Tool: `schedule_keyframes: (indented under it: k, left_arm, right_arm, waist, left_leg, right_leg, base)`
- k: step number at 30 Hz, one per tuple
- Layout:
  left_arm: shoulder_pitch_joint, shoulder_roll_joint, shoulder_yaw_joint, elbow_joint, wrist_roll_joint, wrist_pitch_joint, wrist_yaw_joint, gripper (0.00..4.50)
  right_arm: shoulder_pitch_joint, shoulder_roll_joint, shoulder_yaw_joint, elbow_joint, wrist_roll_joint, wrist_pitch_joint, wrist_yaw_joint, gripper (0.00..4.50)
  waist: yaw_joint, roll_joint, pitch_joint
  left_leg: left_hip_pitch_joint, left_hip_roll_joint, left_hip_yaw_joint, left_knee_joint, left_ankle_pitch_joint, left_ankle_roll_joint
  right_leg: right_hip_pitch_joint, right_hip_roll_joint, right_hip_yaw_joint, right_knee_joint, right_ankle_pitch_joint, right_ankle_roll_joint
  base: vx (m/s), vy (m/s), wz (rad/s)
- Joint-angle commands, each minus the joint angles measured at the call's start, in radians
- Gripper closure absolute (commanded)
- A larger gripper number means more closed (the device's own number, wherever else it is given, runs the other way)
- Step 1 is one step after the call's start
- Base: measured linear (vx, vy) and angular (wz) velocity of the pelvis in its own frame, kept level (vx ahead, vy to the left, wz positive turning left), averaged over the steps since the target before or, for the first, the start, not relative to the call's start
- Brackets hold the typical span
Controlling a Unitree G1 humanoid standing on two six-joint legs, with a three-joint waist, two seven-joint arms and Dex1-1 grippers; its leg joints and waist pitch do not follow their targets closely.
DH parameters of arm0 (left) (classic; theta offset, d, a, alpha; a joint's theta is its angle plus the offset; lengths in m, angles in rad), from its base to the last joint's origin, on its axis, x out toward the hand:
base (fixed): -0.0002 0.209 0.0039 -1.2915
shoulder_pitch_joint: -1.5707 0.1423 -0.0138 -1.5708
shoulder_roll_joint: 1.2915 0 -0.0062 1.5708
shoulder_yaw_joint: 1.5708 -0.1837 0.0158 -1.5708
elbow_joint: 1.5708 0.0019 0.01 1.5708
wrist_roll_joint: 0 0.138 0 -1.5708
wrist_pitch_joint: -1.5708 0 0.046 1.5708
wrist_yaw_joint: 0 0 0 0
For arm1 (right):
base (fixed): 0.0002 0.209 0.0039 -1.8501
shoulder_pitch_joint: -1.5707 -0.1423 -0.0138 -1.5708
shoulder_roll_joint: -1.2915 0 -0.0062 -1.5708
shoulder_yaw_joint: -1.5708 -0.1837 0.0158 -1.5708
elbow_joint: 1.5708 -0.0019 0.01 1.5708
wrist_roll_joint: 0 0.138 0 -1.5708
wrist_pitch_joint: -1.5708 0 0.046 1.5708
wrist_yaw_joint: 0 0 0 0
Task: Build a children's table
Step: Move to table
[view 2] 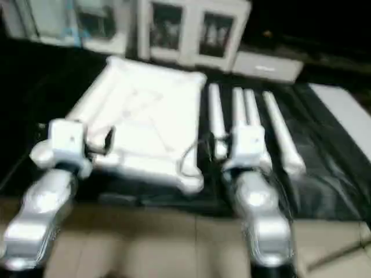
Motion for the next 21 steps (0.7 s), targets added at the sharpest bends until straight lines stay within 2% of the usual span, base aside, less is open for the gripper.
schedule_keyframes:
  k: [1,2,3,4,5,6,7,8,9,10,11,12,13,14,15,16,17,18,19,20,21]
  left_arm:
    - [-0.011,-0.016,-0.034,-0.008,0.005,0.006,-0.010,0.10]
    - [-0.014,-0.016,-0.035,-0.007,0.007,0.007,-0.011,0.10]
    - [-0.015,-0.016,-0.036,-0.006,0.008,0.007,-0.012,0.10]
    - [-0.016,-0.015,-0.036,-0.006,0.008,0.007,-0.012,0.10]
    - [-0.017,-0.014,-0.038,-0.005,0.009,0.007,-0.014,0.10]
    - [-0.019,-0.010,-0.041,-0.004,0.009,0.009,-0.018,0.10]
    - [-0.022,-0.007,-0.044,-0.002,0.005,0.010,-0.024,0.10]
    - [-0.023,-0.008,-0.044,0.000,-0.002,0.009,-0.031,0.10]
    - [-0.022,-0.011,-0.047,0.001,-0.022,0.012,-0.050,0.10]
    - [-0.020,-0.012,-0.052,0.001,-0.047,0.024,-0.078,0.10]
    - [-0.016,-0.004,-0.065,0.003,-0.055,0.016,-0.106,0.10]
    - [-0.011,0.004,-0.078,0.005,-0.064,0.009,-0.132,0.10]
    - [-0.003,0.033,-0.111,0.008,-0.077,-0.011,-0.208,0.10]
    - [0.005,0.064,-0.144,0.011,-0.090,-0.031,-0.286,0.10]
    - [0.007,0.088,-0.164,0.007,-0.137,-0.028,-0.383,0.10]
    - [0.007,0.088,-0.164,0.007,-0.137,-0.028,-0.383,0.10]
    - [-0.002,0.124,-0.197,-0.001,-0.166,-0.024,-0.476,0.10]
    - [-0.005,0.137,-0.209,-0.002,-0.167,-0.023,-0.501,0.10]
    - [-0.013,0.153,-0.224,-0.003,-0.182,-0.007,-0.545,0.10]
    - [-0.013,0.153,-0.224,-0.003,-0.182,-0.007,-0.545,0.10]
    - [-0.022,0.173,-0.242,-0.002,-0.191,0.000,-0.589,0.10]
  right_arm:
    - [0.004,-0.028,-0.037,-0.008,0.002,0.002,-0.002,0.00]
    - [0.005,-0.030,-0.039,-0.008,0.001,0.001,0.000,0.00]
    - [0.006,-0.030,-0.041,-0.008,0.001,0.000,0.001,0.00]
    - [0.007,-0.030,-0.042,-0.008,0.002,0.000,0.001,0.00]
    - [0.008,-0.029,-0.045,-0.007,0.004,0.000,0.002,0.00]
    - [0.008,-0.027,-0.049,-0.007,0.006,0.001,0.002,0.00]
    - [0.009,-0.026,-0.053,-0.010,0.010,0.001,0.005,0.00]
    - [0.009,-0.027,-0.055,-0.010,0.012,0.000,0.006,0.00]
    - [0.009,-0.031,-0.055,-0.011,0.015,-0.001,0.014,0.00]
    - [0.009,-0.037,-0.054,-0.011,0.019,-0.003,0.026,0.00]
    - [0.010,-0.047,-0.049,-0.010,0.021,-0.003,0.043,0.00]
    - [0.010,-0.056,-0.044,-0.010,0.023,-0.004,0.059,0.00]
    - [0.013,-0.086,-0.035,-0.011,0.040,-0.005,0.110,0.00]
    - [0.015,-0.117,-0.025,-0.013,0.058,-0.006,0.164,0.00]
    - [0.015,-0.164,-0.018,-0.015,0.080,-0.004,0.235,0.00]
    - [0.015,-0.164,-0.018,-0.015,0.080,-0.004,0.235,0.00]
    - [0.010,-0.229,-0.024,-0.019,0.110,0.011,0.323,0.00]
    - [0.009,-0.247,-0.030,-0.022,0.124,0.018,0.351,0.00]
    - [0.003,-0.278,-0.040,-0.029,0.149,0.031,0.400,0.00]
    - [0.003,-0.278,-0.040,-0.029,0.149,0.031,0.400,0.00]
    - [-0.004,-0.313,-0.050,-0.034,0.165,0.037,0.449,0.00]
  waist:
    - [-0.024,0.042,-0.073]
    - [-0.024,0.042,-0.073]
    - [-0.024,0.012,-0.060]
    - [-0.021,-0.007,-0.041]
    - [-0.017,-0.026,-0.038]
    - [-0.013,-0.051,-0.051]
    - [0.047,-0.050,-0.030]
    - [0.058,-0.057,-0.044]
    - [0.067,-0.054,-0.047]
    - [0.063,-0.048,-0.050]
    - [0.053,-0.015,-0.058]
    - [0.046,0.009,-0.062]
    - [0.024,0.014,-0.071]
    - [0.017,0.005,-0.088]
    - [0.020,0.003,-0.086]
    - [0.017,-0.006,-0.079]
    - [0.023,-0.017,-0.070]
    - [0.031,-0.015,-0.062]
    - [0.030,-0.014,-0.051]
    - [0.029,-0.013,-0.050]
    - [0.026,-0.006,-0.044]
  left_leg:
    - [0.163,0.115,-0.099,-0.112,-0.040,0.256]
    - [0.163,0.115,-0.099,-0.112,-0.040,0.256]
    - [0.139,0.125,-0.056,-0.140,0.038,0.328]
    - [0.100,0.110,-0.006,-0.172,-0.070,0.318]
    - [0.088,0.088,0.020,-0.174,-0.161,0.283]
    - [0.097,0.059,0.030,-0.148,-0.242,0.238]
    - [0.077,-0.033,0.044,0.051,-0.195,0.105]
    - [0.009,-0.019,0.003,0.059,-0.090,0.040]
    - [0.002,-0.013,-0.006,0.042,-0.046,0.019]
    - [-0.011,-0.002,-0.016,0.023,0.013,0.002]
    - [0.013,0.024,-0.003,-0.091,0.269,-0.039]
    - [0.039,0.047,-0.018,-0.104,0.381,-0.015]
    - [0.077,0.067,-0.037,-0.087,0.529,-0.023]
    - [0.127,0.057,-0.050,-0.049,0.809,-0.020]
    - [0.133,0.033,-0.037,-0.042,0.903,-0.036]
    - [0.120,0.025,-0.025,-0.046,0.875,-0.044]
    - [0.088,0.020,-0.008,-0.061,0.715,-0.057]
    - [0.067,0.030,-0.004,-0.079,0.479,-0.065]
    - [0.055,0.044,-0.004,-0.099,0.253,-0.074]
    - [0.053,0.048,-0.004,-0.104,0.161,-0.077]
    - [0.050,0.058,-0.007,-0.116,0.028,-0.075]
  right_leg:
    - [-0.125,-0.009,0.003,0.003,0.032,0.085]
    - [-0.125,-0.009,0.003,0.003,0.032,0.085]
    - [-0.146,-0.025,0.019,0.002,0.122,0.094]
    - [-0.126,-0.043,0.034,-0.047,0.189,0.048]
    - [-0.104,-0.056,0.054,-0.104,0.201,0.022]
    - [-0.081,-0.083,0.091,-0.158,0.176,0.008]
    - [-0.025,-0.225,0.226,-0.320,-0.646,0.023]
    - [0.048,-0.237,0.241,-0.290,-0.629,-0.040]
    - [0.056,-0.223,0.233,-0.272,-0.501,-0.071]
    - [0.064,-0.208,0.222,-0.246,-0.315,-0.119]
    - [0.016,-0.094,0.120,-0.172,0.234,-0.171]
    - [-0.016,-0.065,0.093,-0.143,0.355,-0.144]
    - [-0.048,-0.045,0.079,-0.122,0.431,-0.124]
    - [-0.082,-0.048,0.084,-0.125,0.513,-0.089]
    - [-0.086,-0.049,0.091,-0.135,0.529,-0.064]
    - [-0.079,-0.052,0.096,-0.143,0.533,-0.061]
    - [-0.050,-0.066,0.102,-0.152,0.514,-0.070]
    - [-0.030,-0.085,0.107,-0.163,0.422,-0.084]
    - [-0.018,-0.102,0.113,-0.175,0.305,-0.106]
    - [-0.014,-0.108,0.114,-0.179,0.260,-0.121]
    - [-0.013,-0.115,0.116,-0.186,0.179,-0.146]
  base:
    - [0.087,0.042,0.05]
    - [0.169,0.068,0.06]
    - [0.153,0.024,0.01]
    - [0.153,0.024,0.01]
    - [0.130,-0.026,-0.05]
    - [0.125,-0.092,-0.02]
    - [0.187,-0.107,-0.05]
    - [0.128,-0.083,-0.01]
    - [0.128,-0.016,-0.06]
    - [0.125,0.007,-0.03]
    - [0.125,0.007,-0.03]
    - [0.137,0.054,-0.01]
    - [0.142,0.088,0.03]
    - [0.142,0.088,0.03]
    - [0.088,0.071,0.07]
    - [0.000,0.000,0.00]
    - [0.000,0.000,0.00]
    - [0.000,0.000,0.00]
    - [-0.057,-0.006,0.01]
    - [-0.057,-0.006,0.01]
    - [-0.087,-0.017,0.00]
